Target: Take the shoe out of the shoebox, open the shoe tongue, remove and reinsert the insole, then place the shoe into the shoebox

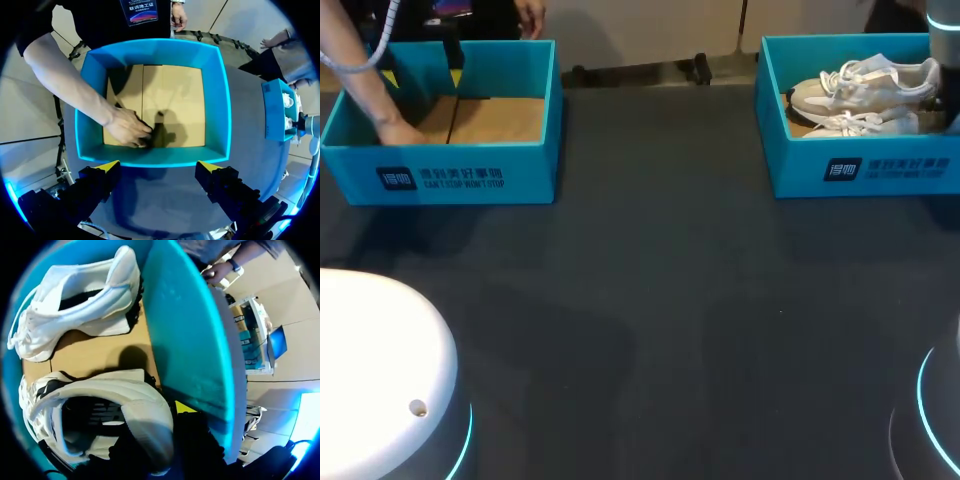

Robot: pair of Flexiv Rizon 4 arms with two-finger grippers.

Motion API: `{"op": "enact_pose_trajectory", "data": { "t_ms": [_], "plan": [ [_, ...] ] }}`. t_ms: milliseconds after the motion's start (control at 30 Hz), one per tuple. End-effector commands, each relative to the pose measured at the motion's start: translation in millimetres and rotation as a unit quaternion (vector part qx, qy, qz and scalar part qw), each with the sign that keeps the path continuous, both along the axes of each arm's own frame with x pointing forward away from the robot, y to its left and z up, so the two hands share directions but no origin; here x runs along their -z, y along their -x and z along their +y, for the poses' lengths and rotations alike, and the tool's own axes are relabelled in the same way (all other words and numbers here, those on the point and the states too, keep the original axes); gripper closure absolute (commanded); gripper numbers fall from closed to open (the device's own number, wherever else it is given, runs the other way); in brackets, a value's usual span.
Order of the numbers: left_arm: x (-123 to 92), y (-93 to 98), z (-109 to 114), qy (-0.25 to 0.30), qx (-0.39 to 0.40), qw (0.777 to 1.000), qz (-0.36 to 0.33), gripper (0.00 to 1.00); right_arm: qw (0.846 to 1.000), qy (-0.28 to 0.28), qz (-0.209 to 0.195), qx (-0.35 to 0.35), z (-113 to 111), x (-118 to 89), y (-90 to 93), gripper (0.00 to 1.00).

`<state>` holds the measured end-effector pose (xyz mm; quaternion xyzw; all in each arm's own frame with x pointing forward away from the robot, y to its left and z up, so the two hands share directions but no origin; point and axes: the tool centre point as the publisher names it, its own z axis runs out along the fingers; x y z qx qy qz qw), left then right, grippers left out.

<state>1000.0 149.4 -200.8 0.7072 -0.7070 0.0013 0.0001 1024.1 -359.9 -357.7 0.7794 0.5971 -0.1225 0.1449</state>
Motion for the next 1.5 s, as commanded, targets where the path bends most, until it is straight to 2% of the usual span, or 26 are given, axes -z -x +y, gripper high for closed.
{"op": "enact_pose_trajectory", "data": {
  "t_ms": [33, 167, 300, 867, 1167, 1233, 1500],
  "plan": [
    [0, 0.0, 0, 0.000, 0.000, 1.000, 0.000, 0.00, 1.000, 0.009, -0.009, 0.004, 8, -26, 6.8, 1.00],
    [0, 0.0, 0, 0.000, 0.000, 1.000, 0.000, 0.00, 1.000, 0.000, -0.021, 0.012, 15, -46, 6.5, 1.00],
    [0, 0.0, 0, 0.000, 0.000, 1.000, 0.000, 0.00, 0.999, 0.008, -0.031, 0.017, 22, -76, 7.5, 1.00],
    [0, 0.0, 0, 0.000, 0.000, 1.000, 0.000, 0.00, 0.999, 0.024, -0.029, 0.004, 44, -183, 22.1, 1.00],
    [0, 0.0, 0, 0.000, 0.000, 1.000, 0.000, 0.00, 0.999, 0.037, -0.030, 0.005, 59, -207, 24.0, 1.00],
    [0, 0.0, 0, 0.000, 0.000, 1.000, 0.000, 0.00, 0.998, 0.036, -0.044, 0.013, 60, -212, 23.9, 1.00],
    [0, 0.0, 0, 0.000, 0.000, 1.000, 0.000, 0.00, 0.998, 0.036, -0.044, 0.013, 60, -212, 23.9, 1.00]
  ]
}}
